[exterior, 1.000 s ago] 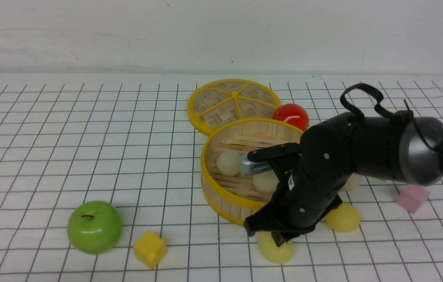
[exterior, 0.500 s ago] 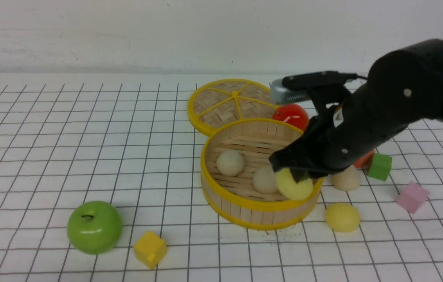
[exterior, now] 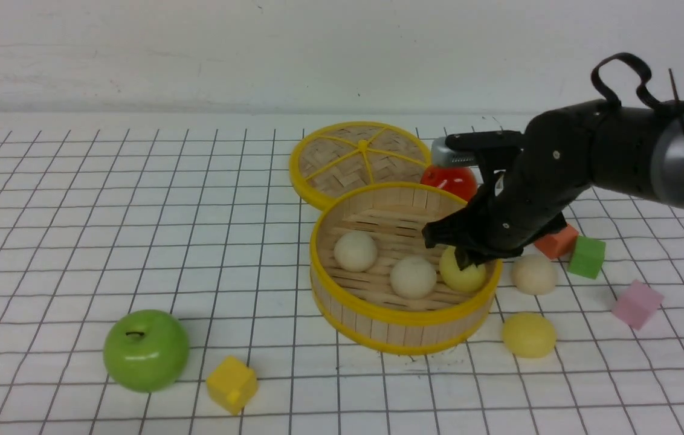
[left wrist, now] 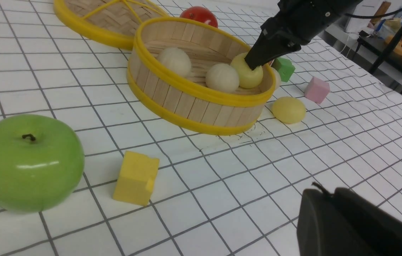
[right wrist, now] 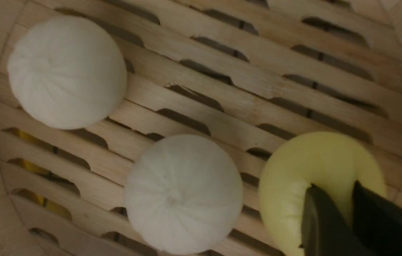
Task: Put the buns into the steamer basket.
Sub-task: Use the right arm to put the steamed stuffed bun into the steamer, then use the right arm to grab a steamed stuffed bun
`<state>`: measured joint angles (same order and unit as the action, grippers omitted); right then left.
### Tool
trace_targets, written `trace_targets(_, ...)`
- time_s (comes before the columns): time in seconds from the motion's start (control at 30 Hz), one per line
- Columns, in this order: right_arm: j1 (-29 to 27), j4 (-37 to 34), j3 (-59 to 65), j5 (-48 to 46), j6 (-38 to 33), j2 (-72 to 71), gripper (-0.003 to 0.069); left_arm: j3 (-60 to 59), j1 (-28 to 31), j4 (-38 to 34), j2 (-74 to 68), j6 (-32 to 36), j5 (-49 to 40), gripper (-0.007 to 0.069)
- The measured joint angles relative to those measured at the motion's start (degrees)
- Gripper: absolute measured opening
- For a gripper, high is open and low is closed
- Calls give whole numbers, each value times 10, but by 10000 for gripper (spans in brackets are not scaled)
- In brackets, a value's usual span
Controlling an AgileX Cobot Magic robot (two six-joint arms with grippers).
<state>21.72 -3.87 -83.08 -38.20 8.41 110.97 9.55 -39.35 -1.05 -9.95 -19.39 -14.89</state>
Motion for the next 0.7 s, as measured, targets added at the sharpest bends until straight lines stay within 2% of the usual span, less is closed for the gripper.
trace_targets(0.07, 0, 0, -3, 1, 1, 0, 244, 0, 0, 0, 0, 0, 0, 39)
trace_targets(0.1, 0, 0, -3, 1, 1, 0, 244, 0, 0, 0, 0, 0, 0, 39)
trace_targets(0.2, 0, 0, -5, -6, 2, -9, 384, 0, 0, 0, 0, 0, 0, 39)
trace_targets(0.3, 0, -3, -7, -23, 2, -24, 430, 0, 0, 0, 0, 0, 0, 41)
trace_targets(0.33, 0, -5, -9, -54, 2, -50, 450, 0, 0, 0, 0, 0, 0, 45)
trace_targets(0.47, 0, 13, -11, -121, 2, -109, 430, 0, 0, 0, 0, 0, 0, 48)
trace_targets(0.57, -8, 67, 28, -182, 38, -172, 356, 0, 0, 0, 0, 0, 0, 53)
trace_targets(0.7, -35, 74, 113, -199, 81, -196, 284, 0, 0, 0, 0, 0, 0, 57)
